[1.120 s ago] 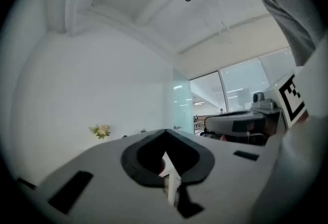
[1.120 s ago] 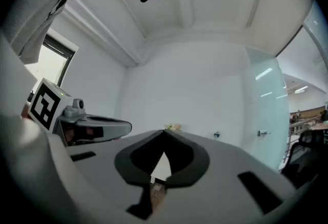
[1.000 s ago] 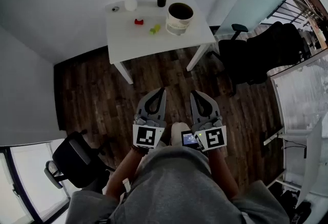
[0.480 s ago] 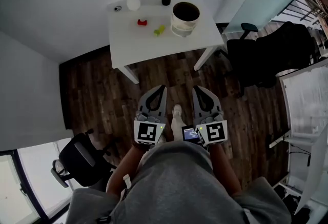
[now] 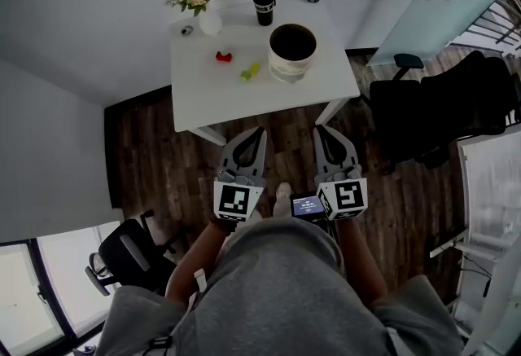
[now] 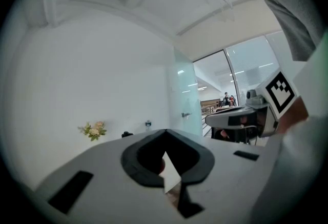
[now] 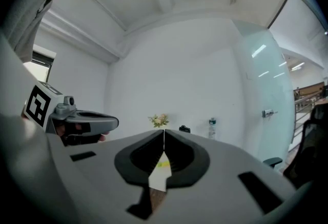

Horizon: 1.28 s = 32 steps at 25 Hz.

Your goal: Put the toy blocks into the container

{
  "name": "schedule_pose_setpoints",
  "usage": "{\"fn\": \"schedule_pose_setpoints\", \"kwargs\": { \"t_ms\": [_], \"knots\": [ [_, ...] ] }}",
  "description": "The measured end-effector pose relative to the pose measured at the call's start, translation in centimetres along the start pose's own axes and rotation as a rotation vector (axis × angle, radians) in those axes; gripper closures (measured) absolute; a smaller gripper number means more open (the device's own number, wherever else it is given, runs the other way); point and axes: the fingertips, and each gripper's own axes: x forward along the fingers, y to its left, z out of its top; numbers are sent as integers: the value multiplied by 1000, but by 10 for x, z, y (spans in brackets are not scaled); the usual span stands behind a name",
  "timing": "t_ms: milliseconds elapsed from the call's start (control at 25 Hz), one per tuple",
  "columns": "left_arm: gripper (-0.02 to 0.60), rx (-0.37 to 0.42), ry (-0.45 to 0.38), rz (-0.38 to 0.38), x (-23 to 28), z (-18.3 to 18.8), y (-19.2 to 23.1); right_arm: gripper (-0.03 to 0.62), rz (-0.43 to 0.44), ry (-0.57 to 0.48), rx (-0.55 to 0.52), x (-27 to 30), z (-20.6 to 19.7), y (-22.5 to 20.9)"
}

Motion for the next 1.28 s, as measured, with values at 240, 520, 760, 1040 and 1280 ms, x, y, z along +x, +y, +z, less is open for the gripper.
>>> {"fn": "schedule_pose_setpoints", "kwargs": {
  "t_ms": [240, 520, 760, 1040, 1280],
  "knots": [
    [575, 3, 54, 29, 34, -17, 13, 589, -10, 51, 14, 18, -14, -45],
    [575, 7, 101, 50, 67, -40, 45, 589, -14, 107, 20, 53, -29, -71],
    [575, 9, 131, 45, 108, -65, 84, 589, -31, 123, -3, 105, -23, -92],
    [575, 24, 142, 27, 162, -91, 136, 589, -68, 157, -26, 169, -12, -121],
    [574, 24, 136, -48, 189, -118, 173, 589, -158, 165, -14, 206, -13, -144]
  ]
}}
